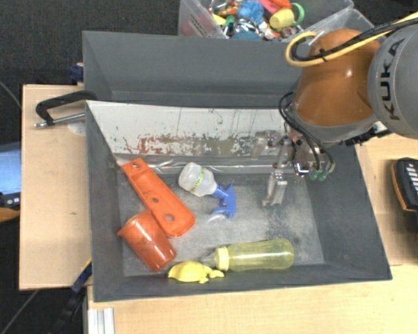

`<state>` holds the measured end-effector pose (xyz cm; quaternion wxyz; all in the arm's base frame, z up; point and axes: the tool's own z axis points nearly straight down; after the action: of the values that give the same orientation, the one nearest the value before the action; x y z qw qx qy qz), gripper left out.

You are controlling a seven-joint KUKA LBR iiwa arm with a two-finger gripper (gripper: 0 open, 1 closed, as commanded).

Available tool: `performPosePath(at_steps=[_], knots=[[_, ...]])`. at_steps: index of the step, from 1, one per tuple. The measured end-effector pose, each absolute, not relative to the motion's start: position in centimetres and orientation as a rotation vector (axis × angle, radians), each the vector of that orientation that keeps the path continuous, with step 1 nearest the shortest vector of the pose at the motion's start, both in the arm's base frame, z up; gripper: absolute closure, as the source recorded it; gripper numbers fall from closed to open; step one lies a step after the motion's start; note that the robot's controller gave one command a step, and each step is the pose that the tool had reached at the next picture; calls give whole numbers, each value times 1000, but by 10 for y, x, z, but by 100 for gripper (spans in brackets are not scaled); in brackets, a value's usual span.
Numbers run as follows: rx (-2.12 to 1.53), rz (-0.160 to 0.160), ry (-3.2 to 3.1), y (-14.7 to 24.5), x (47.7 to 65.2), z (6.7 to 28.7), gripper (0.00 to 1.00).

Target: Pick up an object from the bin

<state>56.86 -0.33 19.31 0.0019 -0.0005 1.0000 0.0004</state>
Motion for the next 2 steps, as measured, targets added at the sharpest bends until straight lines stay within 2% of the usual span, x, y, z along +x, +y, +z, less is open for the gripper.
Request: performPosePath(at_steps=[1,2], knots=[[-1,1,3138,-3,569,193,0],[44,2,3128,7,574,152,0]])
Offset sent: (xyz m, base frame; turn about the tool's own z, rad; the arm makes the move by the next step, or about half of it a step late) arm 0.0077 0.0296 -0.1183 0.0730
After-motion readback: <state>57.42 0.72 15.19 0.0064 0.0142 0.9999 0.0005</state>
